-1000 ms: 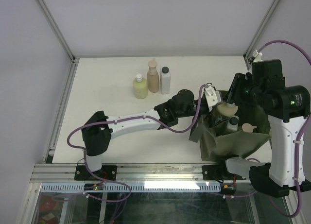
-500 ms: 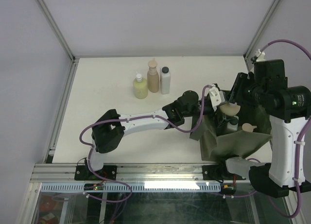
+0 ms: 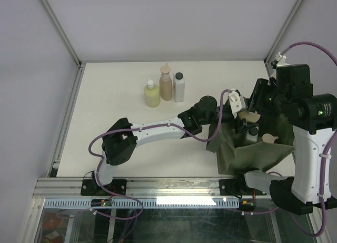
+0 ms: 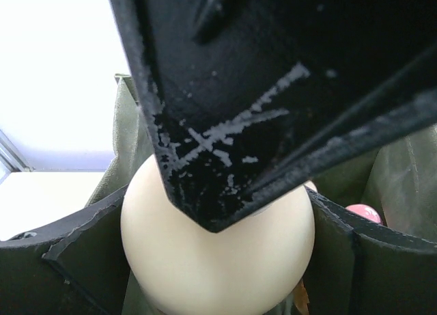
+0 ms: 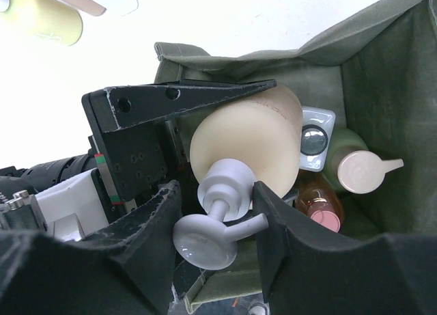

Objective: Take the personal care products out of the canvas bag
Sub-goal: Take out the care product from the canvas bag.

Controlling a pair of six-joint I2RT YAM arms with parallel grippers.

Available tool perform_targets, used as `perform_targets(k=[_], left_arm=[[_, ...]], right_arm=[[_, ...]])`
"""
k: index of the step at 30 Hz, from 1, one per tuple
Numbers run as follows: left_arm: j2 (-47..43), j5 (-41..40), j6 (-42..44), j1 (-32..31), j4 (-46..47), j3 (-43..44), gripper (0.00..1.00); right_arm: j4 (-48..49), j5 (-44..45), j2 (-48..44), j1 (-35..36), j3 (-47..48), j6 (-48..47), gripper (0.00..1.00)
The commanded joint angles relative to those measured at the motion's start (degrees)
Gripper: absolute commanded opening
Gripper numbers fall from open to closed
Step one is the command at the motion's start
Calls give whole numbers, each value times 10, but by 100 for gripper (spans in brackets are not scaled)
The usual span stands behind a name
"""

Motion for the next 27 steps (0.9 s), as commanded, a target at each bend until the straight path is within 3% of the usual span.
perform_targets(k=[1,4,8,13,16,21,24,27], left_arm=[[-17,-15,22,-4,-5,8,72],[-21,-14,17,-4,-9,4,72],[-32,-11,16,-5,-9,0,56],[-46,-18,15,-7,-4,-6,46],[-58,-26,15,-10,7,-19,33],[-79,-41,4,-13,36,-42,0],[-89,-44,-1,-13,48,-53,0],[-93,-42,-5,-15,46,-56,0]], right_arm=[[51,-44,-4,5,32,8,0],[51,-47,-4,5,37,8,0],[52,-49,-7,5,40,-2,0],[52,-51,-8,6,37,-10,0],[54,-53,-7,5,37,-11,7],[54,-55,-6,5,31,-17,17],[54,-63,-3,5,32,-18,26],[54,-71,3,5,41,-17,41]])
